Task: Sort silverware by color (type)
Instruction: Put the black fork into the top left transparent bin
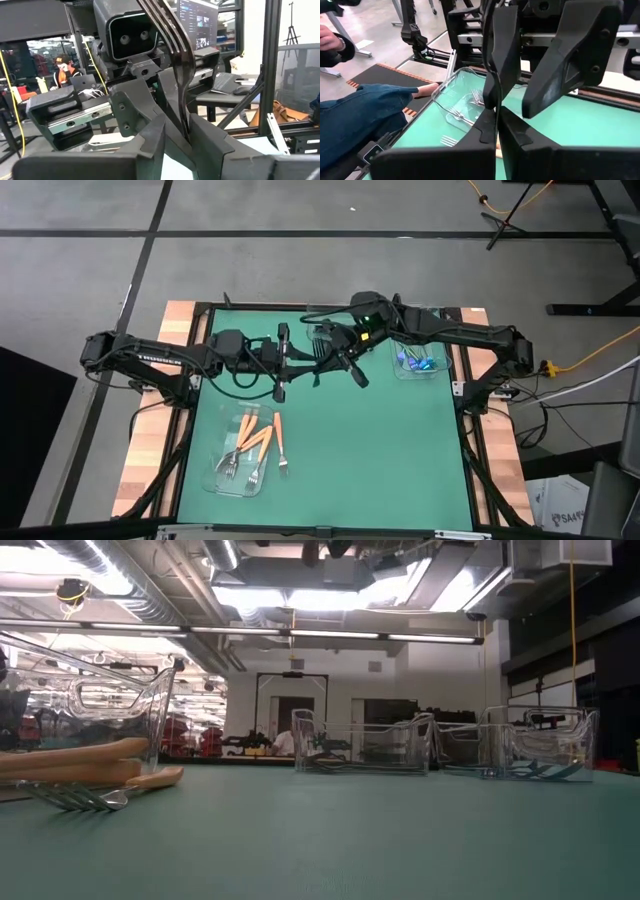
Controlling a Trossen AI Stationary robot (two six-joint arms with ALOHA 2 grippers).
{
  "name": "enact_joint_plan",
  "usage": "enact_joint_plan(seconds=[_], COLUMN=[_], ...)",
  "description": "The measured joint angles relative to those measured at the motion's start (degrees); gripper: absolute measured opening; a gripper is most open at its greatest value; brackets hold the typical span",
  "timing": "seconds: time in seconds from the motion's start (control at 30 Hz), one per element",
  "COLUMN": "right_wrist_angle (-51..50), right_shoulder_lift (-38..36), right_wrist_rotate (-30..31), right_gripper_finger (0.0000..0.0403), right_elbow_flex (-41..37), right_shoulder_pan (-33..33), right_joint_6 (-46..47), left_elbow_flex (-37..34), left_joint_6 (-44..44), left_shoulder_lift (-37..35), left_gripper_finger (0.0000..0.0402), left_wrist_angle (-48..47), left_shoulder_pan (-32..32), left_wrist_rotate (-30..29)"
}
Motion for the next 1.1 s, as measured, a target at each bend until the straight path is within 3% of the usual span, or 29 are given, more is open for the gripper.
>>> enact_joint_plan(seconds=[0.5,0.6,0.9,1.1], right_wrist_angle=[-8.8,-10.4,-15.0,-16.5], right_shoulder_lift=[-3.4,-3.4,-2.0,2.3], right_wrist_rotate=[1.9,4.6,20.1,22.7], right_gripper_finger=[0.0000,0.0000,0.0000,0.0000], right_elbow_flex=[0.0,0.0,0.0,0.0], right_shoulder_pan=[-7.5,-10.2,-19.2,-24.0], right_joint_6=[-0.2,-0.5,-9.0,-11.1], left_elbow_flex=[0.0,0.0,0.0,0.0], left_joint_6=[-0.2,-1.3,-8.4,-10.9], left_shoulder_lift=[0.0,0.0,0.0,0.0], left_gripper_finger=[0.0080,0.0080,0.0080,0.0080], left_wrist_angle=[-4.8,-7.6,-19.4,-24.8], left_shoulder_pan=[0.0,0.0,-0.2,-0.7], left_wrist_rotate=[-5.7,-5.7,-5.3,-5.2])
